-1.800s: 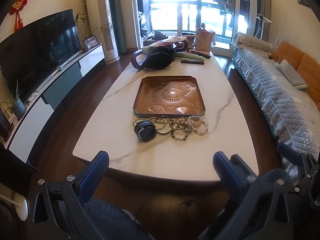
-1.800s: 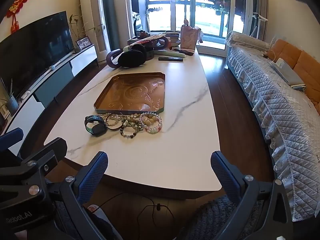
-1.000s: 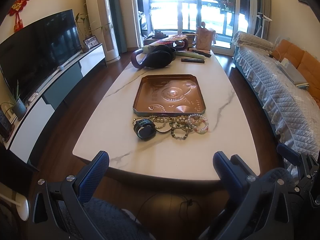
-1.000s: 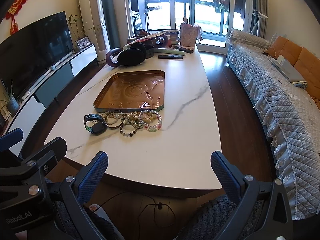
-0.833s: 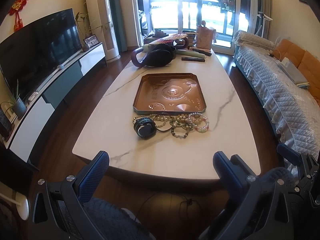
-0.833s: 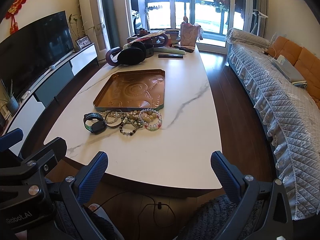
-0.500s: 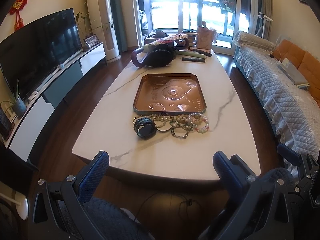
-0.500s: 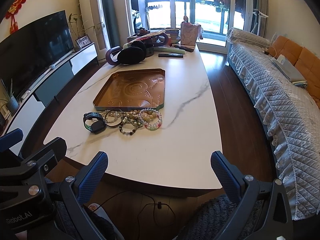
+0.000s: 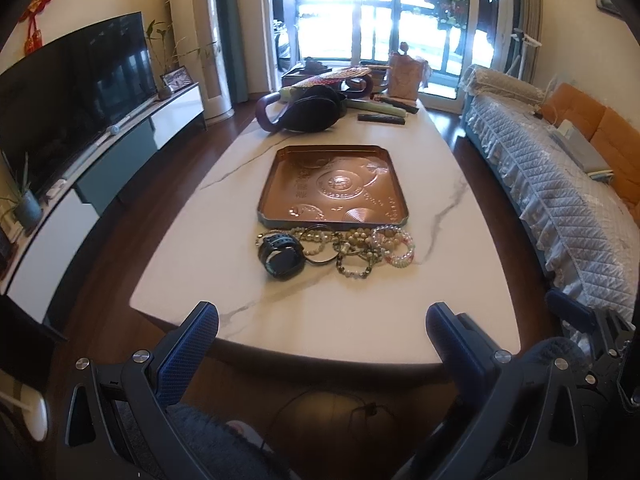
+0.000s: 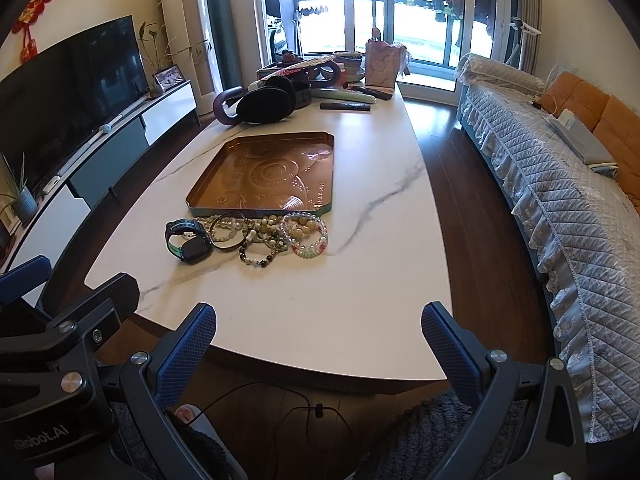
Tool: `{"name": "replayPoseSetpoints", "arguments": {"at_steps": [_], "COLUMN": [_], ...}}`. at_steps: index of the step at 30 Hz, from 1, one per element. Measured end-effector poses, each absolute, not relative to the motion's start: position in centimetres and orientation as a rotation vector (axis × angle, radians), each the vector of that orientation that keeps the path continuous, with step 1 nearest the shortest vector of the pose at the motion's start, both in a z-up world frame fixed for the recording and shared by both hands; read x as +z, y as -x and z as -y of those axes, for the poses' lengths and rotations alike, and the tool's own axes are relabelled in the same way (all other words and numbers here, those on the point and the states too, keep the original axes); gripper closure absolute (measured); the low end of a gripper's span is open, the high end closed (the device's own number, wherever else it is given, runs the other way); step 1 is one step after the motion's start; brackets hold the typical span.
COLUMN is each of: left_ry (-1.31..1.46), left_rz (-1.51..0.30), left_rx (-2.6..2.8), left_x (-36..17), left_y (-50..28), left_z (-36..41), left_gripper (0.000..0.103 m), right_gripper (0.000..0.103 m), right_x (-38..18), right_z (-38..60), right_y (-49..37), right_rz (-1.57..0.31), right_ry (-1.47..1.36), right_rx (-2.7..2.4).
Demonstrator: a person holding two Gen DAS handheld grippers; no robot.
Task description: Organize jewelry
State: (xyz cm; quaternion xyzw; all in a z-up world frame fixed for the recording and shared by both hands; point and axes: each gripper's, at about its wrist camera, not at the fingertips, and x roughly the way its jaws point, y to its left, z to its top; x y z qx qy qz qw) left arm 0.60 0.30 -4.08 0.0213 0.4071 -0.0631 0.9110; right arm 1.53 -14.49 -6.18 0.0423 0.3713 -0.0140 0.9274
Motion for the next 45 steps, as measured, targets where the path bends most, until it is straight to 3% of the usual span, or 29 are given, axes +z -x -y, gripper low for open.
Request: {"name": "replayPoseSetpoints", "arguments": {"at_steps": [12,17,20,26,28,30,31,33,40,45], "left_ry": [0.081,-0.047,-0.123,-0.296,-0.309,-0.285,-0.263,-0.168,0.022,0.010], "left_rz": [-0.863,-0.790,-0.773,-0.855,-0.884,-0.907,-0.928,-0.956,-0.964,-0.937], "left_rx": [-0.101,-0.090,-0.143,-0.164,-0.162,-0.174,-0.180,-0.207,-0.246,-0.283], "left_x": [-10.8,-11.5,-12.3,-15.5,-16.5,-17.2,-17.6,-18.2,-18.6,-18.2], "left_y": [-5.2,-7.8,-9.7,-14.6,-15.6,-16.4,-17.0,-18.2,-20.4,-20.3], "left_z": [-6.8,-7.0,-6.1,-4.8,-4.8,-5.1,-5.4,-6.6,-8.6,-7.3], "left_gripper": [0.000,0.000,0.000,0.005,0.009,0.033,0.048,0.060,0.084,0.087], "right_gripper": [0.001,0.001,0.001,0.002,0.013,0.038,0.044,0.064,0.090,0.095], "right_x": [-12.1,-11.7,-12.1,-12.5,-12.7,-13.6,-14.2,-15.7,-18.6,-18.5], "right_z": [16.2,18.0,17.4,19.8,19.6,19.5,19.3,19.5,20.0,20.4], "right_y": [-6.8,-9.0,-11.0,-14.0,-14.9,-15.9,-16.3,-17.4,-19.0,-18.5], "right_rz": [-0.753,-0.624,-0.681,-0.758,-0.777,-0.807,-0.827,-0.874,-0.936,-0.901], "right_ry": [-0.032,-0.082,0.042,-0.133,-0.093,-0.070,-0.061,-0.054,-0.040,-0.047], "right_rx": [0.093,0.335,0.291,0.395,0.387,0.407,0.414,0.442,0.437,0.462]}}
